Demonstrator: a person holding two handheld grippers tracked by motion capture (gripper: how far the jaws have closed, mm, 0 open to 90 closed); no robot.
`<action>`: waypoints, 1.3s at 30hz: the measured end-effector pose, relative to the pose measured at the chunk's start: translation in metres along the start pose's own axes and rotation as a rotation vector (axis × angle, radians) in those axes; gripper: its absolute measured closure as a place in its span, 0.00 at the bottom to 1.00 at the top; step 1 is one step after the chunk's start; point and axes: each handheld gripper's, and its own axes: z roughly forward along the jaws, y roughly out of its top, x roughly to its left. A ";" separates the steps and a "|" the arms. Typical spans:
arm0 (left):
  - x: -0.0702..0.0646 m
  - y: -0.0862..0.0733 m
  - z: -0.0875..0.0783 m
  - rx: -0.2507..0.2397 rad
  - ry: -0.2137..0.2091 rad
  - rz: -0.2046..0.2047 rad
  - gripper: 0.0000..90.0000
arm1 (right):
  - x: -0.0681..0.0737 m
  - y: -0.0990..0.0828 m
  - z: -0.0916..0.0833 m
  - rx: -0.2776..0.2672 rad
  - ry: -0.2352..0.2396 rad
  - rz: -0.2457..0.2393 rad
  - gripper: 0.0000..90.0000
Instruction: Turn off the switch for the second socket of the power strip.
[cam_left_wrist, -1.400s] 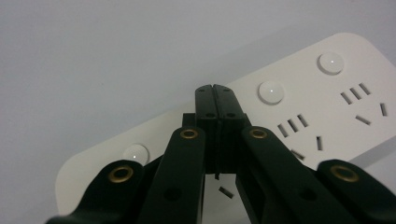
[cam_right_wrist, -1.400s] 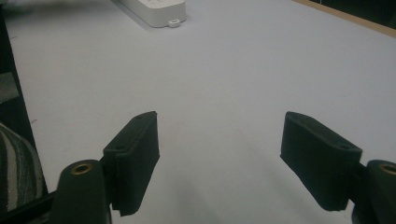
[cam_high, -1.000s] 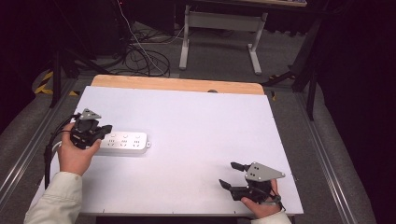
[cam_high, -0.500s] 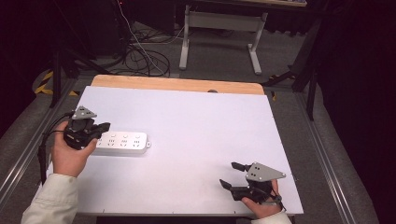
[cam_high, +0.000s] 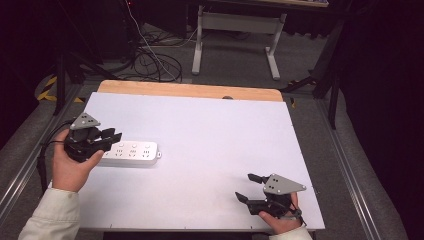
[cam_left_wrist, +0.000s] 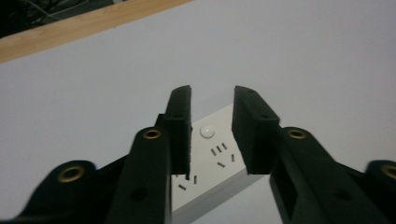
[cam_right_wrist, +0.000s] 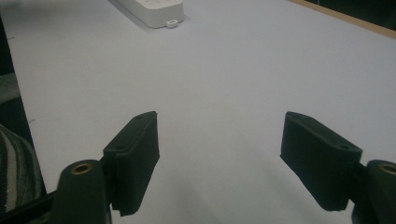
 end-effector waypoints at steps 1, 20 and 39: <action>-0.002 0.001 -0.003 -0.012 0.001 0.010 0.68 | 0.000 0.000 0.000 -0.001 0.001 0.001 0.31; -0.037 -0.001 -0.046 -0.197 -0.187 0.106 0.28 | 0.001 0.001 -0.001 -0.009 0.003 -0.006 0.31; -0.060 -0.054 -0.027 -0.313 -0.309 0.140 0.20 | 0.001 0.001 -0.003 -0.016 0.006 -0.009 0.31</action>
